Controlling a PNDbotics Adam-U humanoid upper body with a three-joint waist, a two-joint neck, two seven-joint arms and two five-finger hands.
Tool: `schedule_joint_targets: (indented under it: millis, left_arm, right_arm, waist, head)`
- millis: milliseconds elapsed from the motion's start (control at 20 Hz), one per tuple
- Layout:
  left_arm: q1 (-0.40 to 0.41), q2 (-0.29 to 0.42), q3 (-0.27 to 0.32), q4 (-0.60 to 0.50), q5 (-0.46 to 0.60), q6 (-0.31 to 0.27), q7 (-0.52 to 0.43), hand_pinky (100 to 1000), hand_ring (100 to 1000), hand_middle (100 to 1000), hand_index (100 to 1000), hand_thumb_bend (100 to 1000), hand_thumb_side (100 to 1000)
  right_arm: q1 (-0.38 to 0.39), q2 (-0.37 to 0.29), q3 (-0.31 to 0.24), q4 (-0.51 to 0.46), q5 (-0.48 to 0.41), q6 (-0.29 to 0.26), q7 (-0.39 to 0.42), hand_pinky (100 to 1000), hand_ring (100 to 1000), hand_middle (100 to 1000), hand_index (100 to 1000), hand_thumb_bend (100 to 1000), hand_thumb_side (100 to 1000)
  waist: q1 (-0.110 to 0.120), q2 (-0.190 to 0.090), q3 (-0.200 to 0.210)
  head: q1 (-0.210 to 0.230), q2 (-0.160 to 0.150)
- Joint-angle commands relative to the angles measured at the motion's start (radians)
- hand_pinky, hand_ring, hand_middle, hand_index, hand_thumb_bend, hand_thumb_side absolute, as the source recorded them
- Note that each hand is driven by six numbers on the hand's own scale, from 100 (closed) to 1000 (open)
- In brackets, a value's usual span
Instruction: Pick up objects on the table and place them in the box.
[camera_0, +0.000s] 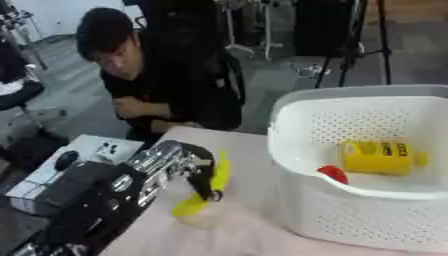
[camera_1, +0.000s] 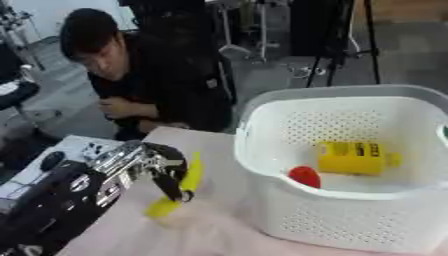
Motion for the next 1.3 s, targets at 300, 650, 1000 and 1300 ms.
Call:
schedule_joint_targets:
  millis: [300,650,1000,1300]
  left_arm:
    - [-0.030,0.035,0.033,-0.017,-0.025,0.018,-0.010,602,723,688,635,225,574]
    - [-0.040,0.035,0.044,-0.024,-0.034,0.017,-0.010,600,719,681,632,222,574]
    - [-0.057,0.037,0.054,-0.040,-0.042,0.014,-0.010,599,717,677,631,218,578]
    - [-0.071,0.040,0.059,-0.046,-0.054,0.007,-0.010,602,718,670,628,212,581]
  right_arm:
    - [-0.006,-0.040,-0.005,-0.019,0.002,0.004,-0.001,692,520,458,478,100,547]
    - [-0.005,-0.042,-0.007,-0.019,0.003,0.006,-0.001,692,520,458,478,100,543]
    - [-0.002,-0.044,-0.008,-0.019,0.005,0.008,-0.001,692,520,458,477,100,540]
    - [0.000,-0.046,-0.008,-0.019,0.006,0.010,-0.001,692,519,457,476,100,538]
  waist:
    - [0.002,-0.029,0.003]
    - [0.005,-0.034,0.005]
    - [0.010,-0.038,0.009]
    - [0.015,-0.040,0.009]
  head:
    - [-0.004,-0.005]
    - [-0.004,-0.002]
    - [-0.005,0.003]
    - [-0.007,0.006]
